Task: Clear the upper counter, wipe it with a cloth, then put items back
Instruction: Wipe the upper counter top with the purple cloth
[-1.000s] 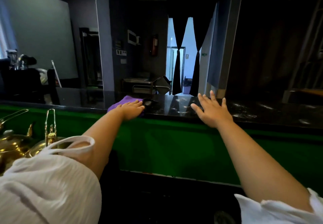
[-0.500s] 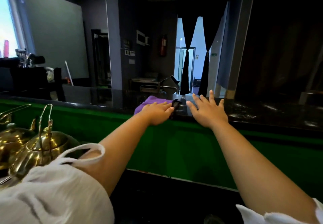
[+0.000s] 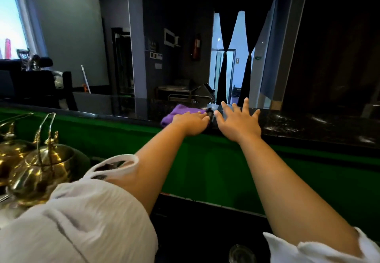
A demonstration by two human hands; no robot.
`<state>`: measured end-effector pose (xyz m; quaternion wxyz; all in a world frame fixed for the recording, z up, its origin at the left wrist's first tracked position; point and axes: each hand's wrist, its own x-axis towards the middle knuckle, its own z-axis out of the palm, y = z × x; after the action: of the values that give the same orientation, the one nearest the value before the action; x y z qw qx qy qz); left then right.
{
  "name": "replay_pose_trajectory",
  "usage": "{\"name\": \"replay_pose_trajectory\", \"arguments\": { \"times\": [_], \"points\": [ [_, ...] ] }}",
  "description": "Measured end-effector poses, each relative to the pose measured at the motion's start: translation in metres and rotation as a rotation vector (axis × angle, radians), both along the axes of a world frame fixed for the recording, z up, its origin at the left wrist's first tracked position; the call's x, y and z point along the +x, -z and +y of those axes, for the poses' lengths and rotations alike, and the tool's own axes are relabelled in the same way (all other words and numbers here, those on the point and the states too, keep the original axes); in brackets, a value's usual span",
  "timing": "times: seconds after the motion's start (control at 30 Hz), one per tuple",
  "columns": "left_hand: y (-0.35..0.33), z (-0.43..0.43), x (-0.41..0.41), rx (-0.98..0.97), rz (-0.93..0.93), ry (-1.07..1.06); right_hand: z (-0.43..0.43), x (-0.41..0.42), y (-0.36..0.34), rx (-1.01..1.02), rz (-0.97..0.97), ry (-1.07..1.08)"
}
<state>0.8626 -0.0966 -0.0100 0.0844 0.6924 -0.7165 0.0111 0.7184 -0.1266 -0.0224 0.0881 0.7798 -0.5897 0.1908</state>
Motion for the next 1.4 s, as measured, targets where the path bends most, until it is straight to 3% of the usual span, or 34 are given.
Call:
{"name": "replay_pose_trajectory", "arguments": {
  "times": [0.17,0.37,0.6,0.73,0.97,1.23,1.4],
  "points": [
    [0.008,0.034,0.032,-0.102,0.068,0.053,0.003,-0.002,0.001,-0.007,0.004,-0.001],
    [0.008,0.033,0.100,-0.110,0.081,-0.276,0.001,0.000,0.000,-0.005,0.000,-0.015],
    [0.019,0.034,0.005,-0.208,0.165,-0.030,0.004,0.001,-0.002,0.013,-0.013,0.008],
    [0.023,0.041,0.009,-0.225,0.169,0.045,0.006,0.000,0.000,-0.009,-0.026,0.011],
    [0.018,0.034,0.100,-0.200,0.135,-0.241,0.005,0.001,0.000,-0.003,-0.005,-0.003],
    [0.027,0.035,0.024,-0.267,0.171,0.024,0.005,0.002,-0.003,0.031,-0.047,0.000],
    [0.025,0.046,0.025,-0.148,0.146,0.081,0.008,0.002,-0.008,0.209,-0.050,0.010]
  ]
}}
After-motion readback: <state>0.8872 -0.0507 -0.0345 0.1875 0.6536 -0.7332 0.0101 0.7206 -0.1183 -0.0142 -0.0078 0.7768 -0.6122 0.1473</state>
